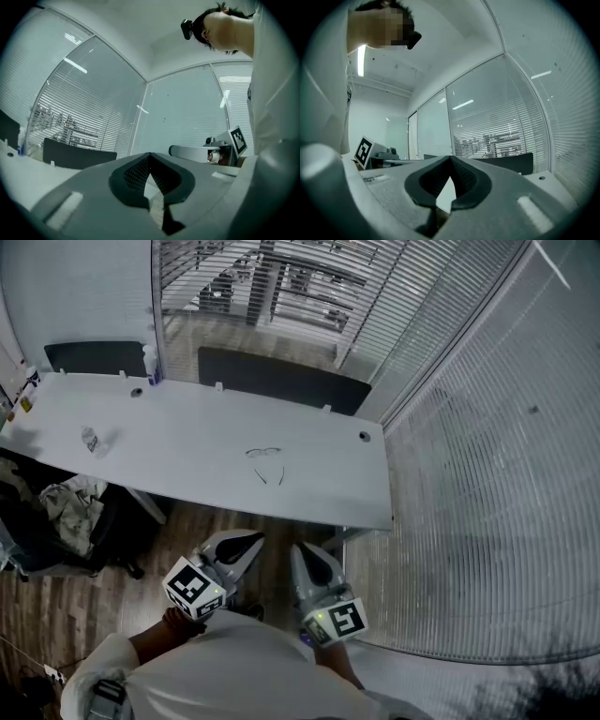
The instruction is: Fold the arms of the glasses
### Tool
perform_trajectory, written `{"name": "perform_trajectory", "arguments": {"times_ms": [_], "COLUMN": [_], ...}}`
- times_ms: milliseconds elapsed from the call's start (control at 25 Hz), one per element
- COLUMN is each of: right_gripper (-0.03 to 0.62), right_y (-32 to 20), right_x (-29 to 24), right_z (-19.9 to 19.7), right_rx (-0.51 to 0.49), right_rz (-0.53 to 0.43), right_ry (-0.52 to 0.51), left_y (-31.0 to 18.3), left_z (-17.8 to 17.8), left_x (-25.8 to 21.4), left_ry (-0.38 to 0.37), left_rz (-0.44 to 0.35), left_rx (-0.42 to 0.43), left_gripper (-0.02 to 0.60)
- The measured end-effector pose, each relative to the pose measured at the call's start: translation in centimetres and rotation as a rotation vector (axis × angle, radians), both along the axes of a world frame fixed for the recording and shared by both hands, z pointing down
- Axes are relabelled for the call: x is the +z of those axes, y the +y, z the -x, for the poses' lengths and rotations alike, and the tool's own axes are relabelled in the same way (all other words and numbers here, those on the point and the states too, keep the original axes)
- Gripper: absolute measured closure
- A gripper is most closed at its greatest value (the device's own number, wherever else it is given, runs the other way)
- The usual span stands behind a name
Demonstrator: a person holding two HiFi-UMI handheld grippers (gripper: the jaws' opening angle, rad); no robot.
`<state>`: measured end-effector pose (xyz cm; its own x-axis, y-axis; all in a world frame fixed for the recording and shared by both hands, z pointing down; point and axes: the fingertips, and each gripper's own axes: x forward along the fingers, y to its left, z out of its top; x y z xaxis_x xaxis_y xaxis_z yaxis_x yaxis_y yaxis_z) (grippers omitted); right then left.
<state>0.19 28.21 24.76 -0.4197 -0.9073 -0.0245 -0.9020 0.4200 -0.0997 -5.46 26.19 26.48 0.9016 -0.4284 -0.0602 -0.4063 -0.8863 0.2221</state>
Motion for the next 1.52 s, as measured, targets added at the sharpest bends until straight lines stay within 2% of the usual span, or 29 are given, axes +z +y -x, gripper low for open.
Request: {"name": "perform_trajectory", "arguments": {"times_ms": [280,520,960,1240,1520], "right_gripper": [0.592,0.592,0.592,0.592,0.592], "right_y": [0.4,1.1,1.1,-3.3,-12.2], "right_x": [0.3,0.7,2.8,2.7,2.9], "right_z": [-0.7,-3.2,-7.0,-7.0,-5.5], "right_rx": [-0.007,-0.017,-0.021,-0.025,-0.042], "right_rz": [0.012,0.000,0.035,0.024,0.019], "right_ry": [-0.018,-0.026,-0.056,-0.041,-0.025], "left_y": [0.5,0.9,0.5,-4.1,-12.4], "left_z": [-0.8,-3.2,-6.8,-6.7,-5.7], "left_x": [-0.2,0.7,2.0,2.3,3.2], "left_ry": [-0.006,-0.022,-0.039,-0.021,-0.011], "left_rz": [0.003,0.008,0.037,0.024,0.016], "left_rx": [-0.011,-0.018,-0.039,-0.053,-0.046], "left_gripper": [0.578,0.578,0.578,0.578,0.578]}}
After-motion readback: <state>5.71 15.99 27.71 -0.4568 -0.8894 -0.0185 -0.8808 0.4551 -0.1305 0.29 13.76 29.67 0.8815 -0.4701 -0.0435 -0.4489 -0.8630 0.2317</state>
